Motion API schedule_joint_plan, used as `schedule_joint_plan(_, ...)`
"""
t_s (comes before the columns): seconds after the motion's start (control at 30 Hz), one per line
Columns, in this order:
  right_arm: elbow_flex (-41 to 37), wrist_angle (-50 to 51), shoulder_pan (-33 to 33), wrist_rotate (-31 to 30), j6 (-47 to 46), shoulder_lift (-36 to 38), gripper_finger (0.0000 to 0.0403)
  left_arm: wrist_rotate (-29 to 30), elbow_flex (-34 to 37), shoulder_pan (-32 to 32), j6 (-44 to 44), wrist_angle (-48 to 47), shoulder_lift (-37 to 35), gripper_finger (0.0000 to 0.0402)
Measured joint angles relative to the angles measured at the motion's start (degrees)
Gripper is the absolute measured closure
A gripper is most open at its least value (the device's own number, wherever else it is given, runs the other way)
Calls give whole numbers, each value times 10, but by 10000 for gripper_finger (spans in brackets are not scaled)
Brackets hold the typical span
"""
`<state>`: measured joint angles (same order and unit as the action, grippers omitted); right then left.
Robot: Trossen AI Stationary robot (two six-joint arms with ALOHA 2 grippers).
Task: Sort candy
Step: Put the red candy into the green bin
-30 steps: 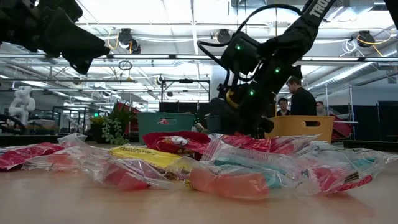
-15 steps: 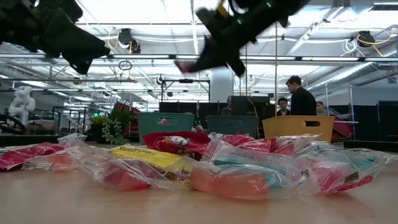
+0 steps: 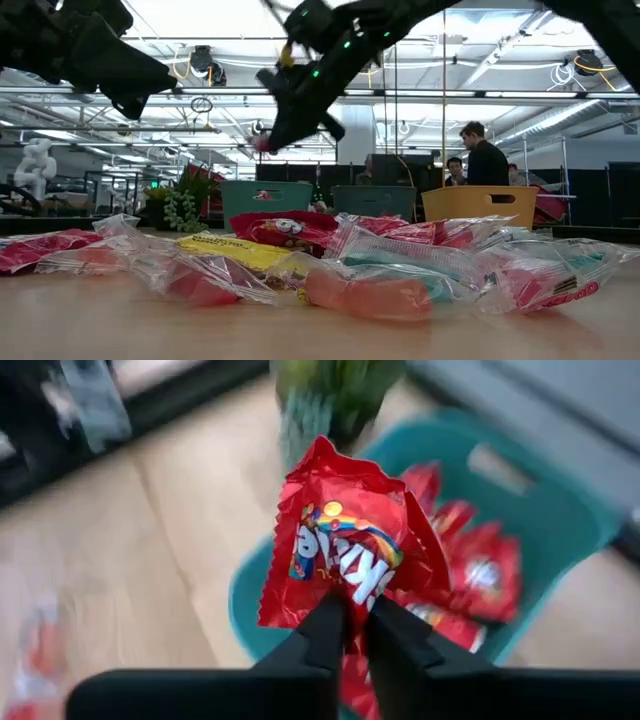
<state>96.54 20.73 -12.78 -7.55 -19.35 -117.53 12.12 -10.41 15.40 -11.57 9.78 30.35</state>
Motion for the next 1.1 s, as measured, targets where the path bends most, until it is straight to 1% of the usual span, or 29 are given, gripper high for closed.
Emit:
schedule_joint_plan(0.07,24,24,-2,19,-9,-25,340,0,0,0,-1,0,0,294)
schedule_joint_plan(0.17,47,49,-3,20,-10,-46,298,-4,0,0,-1,-1,0,294)
schedule_joint_plan(0.37,51,44,-3,19,-10,-40,222,-11,0,0,-1,0,0,294)
schedule_joint_plan(0.5,52,48,-3,17,-17,-21,189,-12,0,0,-1,0,0,294)
schedule_joint_plan(0.63,52,95,-1,18,-20,2,177,-13,0,0,-1,-1,0,294)
schedule_joint_plan(0.77,52,159,22,17,2,29,181,-14,0,0,-1,-1,0,294)
schedule_joint_plan(0.87,52,199,61,18,35,40,189,-14,0,0,-1,-1,0,294)
schedule_joint_plan(0.97,52,222,105,18,88,39,194,-14,0,0,-1,-2,0,294)
schedule_joint_plan(1.1,46,225,152,19,128,38,194,-14,0,0,-1,-2,0,294)
